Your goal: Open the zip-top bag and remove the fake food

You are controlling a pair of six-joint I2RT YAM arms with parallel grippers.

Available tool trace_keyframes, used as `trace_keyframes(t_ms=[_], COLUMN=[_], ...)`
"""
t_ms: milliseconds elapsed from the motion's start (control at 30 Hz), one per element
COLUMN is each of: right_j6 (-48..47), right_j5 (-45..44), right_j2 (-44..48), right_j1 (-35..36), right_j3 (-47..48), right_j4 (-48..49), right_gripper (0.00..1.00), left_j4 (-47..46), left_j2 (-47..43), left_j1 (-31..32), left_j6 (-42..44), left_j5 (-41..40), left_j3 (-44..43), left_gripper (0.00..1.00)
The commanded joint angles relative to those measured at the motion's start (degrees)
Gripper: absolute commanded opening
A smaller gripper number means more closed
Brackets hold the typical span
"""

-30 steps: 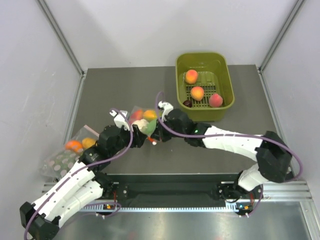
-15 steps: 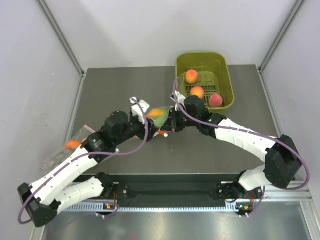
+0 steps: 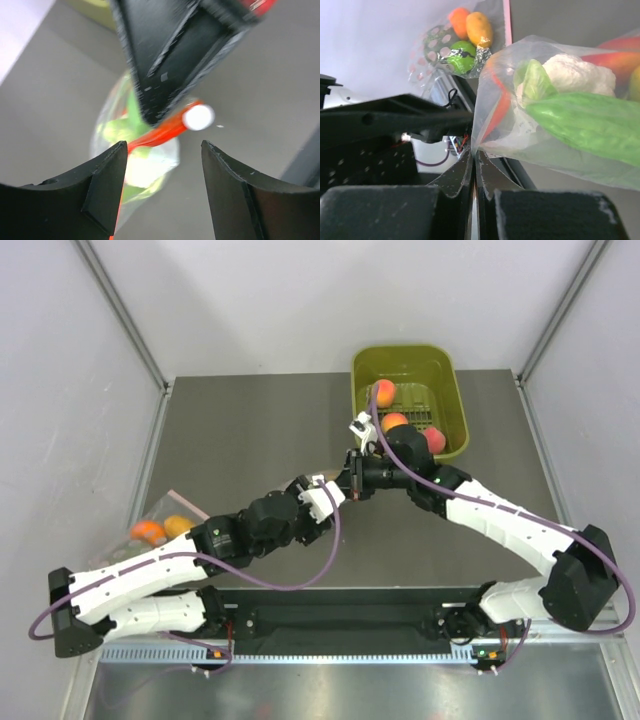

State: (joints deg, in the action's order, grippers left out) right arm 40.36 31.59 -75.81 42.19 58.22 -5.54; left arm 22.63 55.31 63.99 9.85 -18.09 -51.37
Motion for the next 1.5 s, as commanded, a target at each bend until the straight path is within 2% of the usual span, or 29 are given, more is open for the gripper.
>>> trace_keyframes(t_ms=[0,300,433,500,567,600,633,700,733,833,933,1033,1167,1233,1300,1467], right_j6=[2.1,3.5,3.9,3.9,3.6,3.2,2.1,0.3,-1.6,-5.7,-11.6,-18.5,-26.6,-32.1,-36.0,-39.6], right_j5=[3.1,6.6,7.3,7.6,7.6,7.1,6.4,3.5,2.5,-0.9,-5.5,-7.7,-4.3,-3.3,-6.5,-12.2], right_j2=[3.2,4.6,5.8,6.4,6.9,7.2,8.0,9.2,9.9,13.3,17.8,22.6,27.9,29.3,31.2,32.7], right_j1=[-0.7,-0.7,-0.7,-0.7,-0.7,-0.8,-0.8,-1.1,-1.1,-1.9,-2.6,-2.6,-2.3,-0.5,3.2,9.8], right_j3=[2.5,1.0,-0.1,-0.7,-1.1,-1.0,-0.8,-0.5,-0.3,0.1,0.0,-2.6,-7.1,-8.4,-9.2,-11.0], right_j4=[4.8,5.1,6.7,6.7,6.4,6.1,5.5,2.6,1.6,-1.0,-2.9,-1.7,-0.5,-1.3,-2.0,-1.0], right_gripper=[0.00,0.00,0.01,0.03,0.16,0.24,0.41,0.53,0.60,0.71,0.75,0.77,0.76,0.76,0.76,0.75], left_j4=[-4.1,-8.6,-10.9,-11.6,-12.4,-13.5,-13.9,-13.7,-13.3,-10.8,-6.3,-2.5,2.8,5.3,6.3,8.7], left_j2=[-2.0,0.1,0.4,-0.5,-1.9,-2.5,-3.4,-4.5,-4.9,-6.2,-6.3,-5.7,-2.6,-1.2,-0.6,0.8], left_j1=[0.5,0.6,0.5,0.5,0.5,0.5,0.5,0.5,0.5,0.5,0.4,0.3,-0.4,-0.5,-0.7,-0.9], left_j6=[3.2,7.1,8.3,8.2,7.9,7.9,7.7,6.7,6.3,5.4,3.5,1.9,0.2,-0.3,-0.7,-1.1], left_j5=[-9.0,-9.4,-7.0,-5.6,-2.9,-2.4,-1.5,-0.6,-0.4,1.6,5.5,9.5,15.3,17.7,19.8,23.0], left_j3=[1.5,2.2,2.9,3.2,3.7,4.6,4.8,5.2,5.3,4.4,1.5,-1.1,-5.3,-7.4,-9.1,-11.3], left_gripper=[0.66,0.64,0.49,0.37,0.24,0.13,0.09,0.00,0.00,0.00,0.00,0.00,0.00,0.00,0.00,0.00])
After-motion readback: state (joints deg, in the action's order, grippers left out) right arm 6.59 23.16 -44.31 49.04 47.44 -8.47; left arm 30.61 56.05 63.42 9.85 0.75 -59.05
